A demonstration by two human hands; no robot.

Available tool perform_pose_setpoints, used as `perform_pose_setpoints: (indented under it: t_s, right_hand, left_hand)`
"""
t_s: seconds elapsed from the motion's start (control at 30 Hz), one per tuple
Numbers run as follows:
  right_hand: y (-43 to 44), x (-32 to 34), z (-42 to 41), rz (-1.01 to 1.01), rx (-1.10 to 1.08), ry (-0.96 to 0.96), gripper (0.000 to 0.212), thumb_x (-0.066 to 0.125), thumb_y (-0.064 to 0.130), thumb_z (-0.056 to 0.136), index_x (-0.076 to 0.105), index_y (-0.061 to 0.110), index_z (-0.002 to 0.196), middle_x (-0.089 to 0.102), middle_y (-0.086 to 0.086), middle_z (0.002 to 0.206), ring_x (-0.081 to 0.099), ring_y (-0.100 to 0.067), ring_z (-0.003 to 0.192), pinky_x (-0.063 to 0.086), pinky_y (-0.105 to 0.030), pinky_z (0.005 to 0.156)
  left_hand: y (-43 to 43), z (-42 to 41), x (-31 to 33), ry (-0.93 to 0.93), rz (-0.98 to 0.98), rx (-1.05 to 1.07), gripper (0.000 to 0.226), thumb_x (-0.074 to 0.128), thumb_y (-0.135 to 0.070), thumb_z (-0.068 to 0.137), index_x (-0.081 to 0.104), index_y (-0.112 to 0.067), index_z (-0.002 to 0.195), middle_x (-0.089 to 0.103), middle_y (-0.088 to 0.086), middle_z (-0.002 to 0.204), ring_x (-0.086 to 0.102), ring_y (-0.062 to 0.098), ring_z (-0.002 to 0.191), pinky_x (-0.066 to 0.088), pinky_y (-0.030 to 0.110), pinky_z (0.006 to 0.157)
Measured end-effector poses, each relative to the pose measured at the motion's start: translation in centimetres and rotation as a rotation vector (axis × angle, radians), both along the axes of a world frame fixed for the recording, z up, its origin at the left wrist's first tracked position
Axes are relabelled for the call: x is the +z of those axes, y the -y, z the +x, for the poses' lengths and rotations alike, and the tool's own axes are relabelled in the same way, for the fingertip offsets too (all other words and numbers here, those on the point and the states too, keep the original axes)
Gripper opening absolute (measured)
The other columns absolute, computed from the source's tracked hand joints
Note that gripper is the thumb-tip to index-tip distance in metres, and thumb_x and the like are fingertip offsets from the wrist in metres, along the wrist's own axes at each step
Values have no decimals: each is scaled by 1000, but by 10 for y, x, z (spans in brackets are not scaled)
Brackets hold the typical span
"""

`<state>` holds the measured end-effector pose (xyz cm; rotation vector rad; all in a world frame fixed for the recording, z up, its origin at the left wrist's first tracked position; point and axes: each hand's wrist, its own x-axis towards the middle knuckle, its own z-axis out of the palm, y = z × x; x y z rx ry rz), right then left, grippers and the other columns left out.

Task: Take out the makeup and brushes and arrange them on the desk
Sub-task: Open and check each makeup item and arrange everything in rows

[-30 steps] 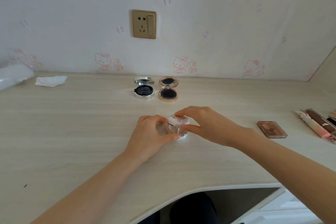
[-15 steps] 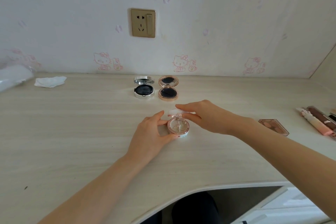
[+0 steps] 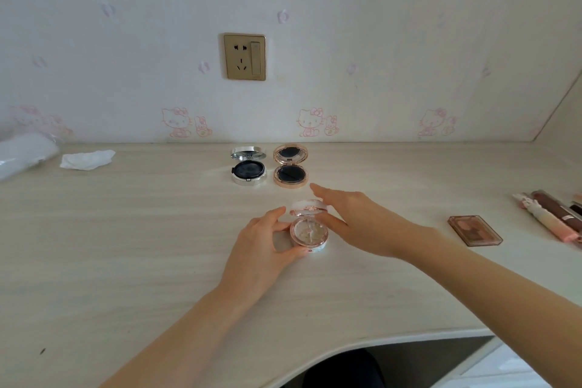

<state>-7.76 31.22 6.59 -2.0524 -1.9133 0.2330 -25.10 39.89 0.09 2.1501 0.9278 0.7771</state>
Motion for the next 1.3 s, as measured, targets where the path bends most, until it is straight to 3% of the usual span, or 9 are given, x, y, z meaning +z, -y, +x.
perform_pose_setpoints:
  t_s: [0.23, 0.33, 0.47, 0.6, 0.83, 0.93, 1.07, 1.2, 1.3]
  right_hand:
    - [30, -44, -17, 103, -167, -58, 67, 42, 46, 96, 12, 19, 150, 40, 4, 148, 37, -15, 134, 32, -25, 104]
    - [31, -49, -20, 140, -157, -125, 76, 48, 46, 94, 5, 21, 151, 36, 10, 149, 32, -10, 135, 26, -19, 104]
    - [25, -50, -16, 191, -136, -209, 87, 58, 48, 88, -1, 30, 151, 39, 13, 146, 36, -10, 131, 32, -23, 103]
    - [19, -53, -8, 191, -125, -161, 82, 59, 49, 87, 9, 31, 150, 48, 8, 139, 41, -12, 128, 37, -24, 99]
    - [11, -56, 13, 192, -146, -176, 79, 61, 39, 88, 13, 27, 150, 54, 3, 134, 46, -17, 123, 38, -25, 95]
    - [6, -56, 30, 187, -176, -192, 78, 62, 38, 89, 14, 27, 149, 55, 2, 132, 48, -18, 121, 38, -25, 94]
    - [-3, -55, 53, 173, -231, -207, 81, 62, 35, 90, 9, 21, 150, 59, -1, 128, 51, -21, 118, 39, -28, 92]
    - [-13, -55, 71, 186, -240, -197, 78, 59, 31, 92, 11, 14, 150, 58, 0, 130, 52, -23, 118, 41, -31, 95]
    - [-22, -55, 79, 196, -239, -202, 73, 57, 31, 93, 14, 11, 149, 58, 4, 130, 54, -21, 117, 43, -32, 94]
  left_hand:
    - [2, -1, -2, 26, 25, -13, 45, 81, -49, 65, 59, -29, 100, 67, -17, 102, 59, -1, 104, 48, 26, 89]
    - [3, -1, 0, 3, 79, -52, 39, 77, -49, 69, 66, -33, 103, 65, -21, 102, 57, -2, 106, 47, 26, 91]
    - [6, -2, 4, -63, 167, -59, 37, 73, -44, 77, 66, -33, 111, 61, -13, 113, 52, 2, 113, 42, 23, 95]
    - [6, 0, 8, -163, 204, -38, 38, 66, -50, 81, 63, -38, 117, 55, -5, 126, 49, 8, 121, 40, 26, 99]
    - [1, 22, 11, -194, 250, -53, 38, 64, -52, 82, 63, -37, 117, 57, -5, 119, 52, 8, 115, 44, 27, 94]
    - [-2, 40, 13, -241, 347, -36, 37, 63, -52, 83, 65, -34, 116, 62, -3, 115, 54, 12, 116, 45, 29, 92]
    - [-11, 65, 9, -274, 563, -29, 30, 68, -45, 80, 70, -23, 100, 71, -8, 91, 61, 17, 105, 51, 30, 79]
    - [-15, 78, 7, -330, 650, -135, 49, 41, -51, 85, 66, -21, 115, 66, -11, 115, 57, 18, 114, 51, 30, 89]
    - [-21, 85, 4, -388, 708, -162, 56, 37, -55, 86, 63, -21, 122, 62, -10, 126, 56, 20, 120, 49, 31, 92]
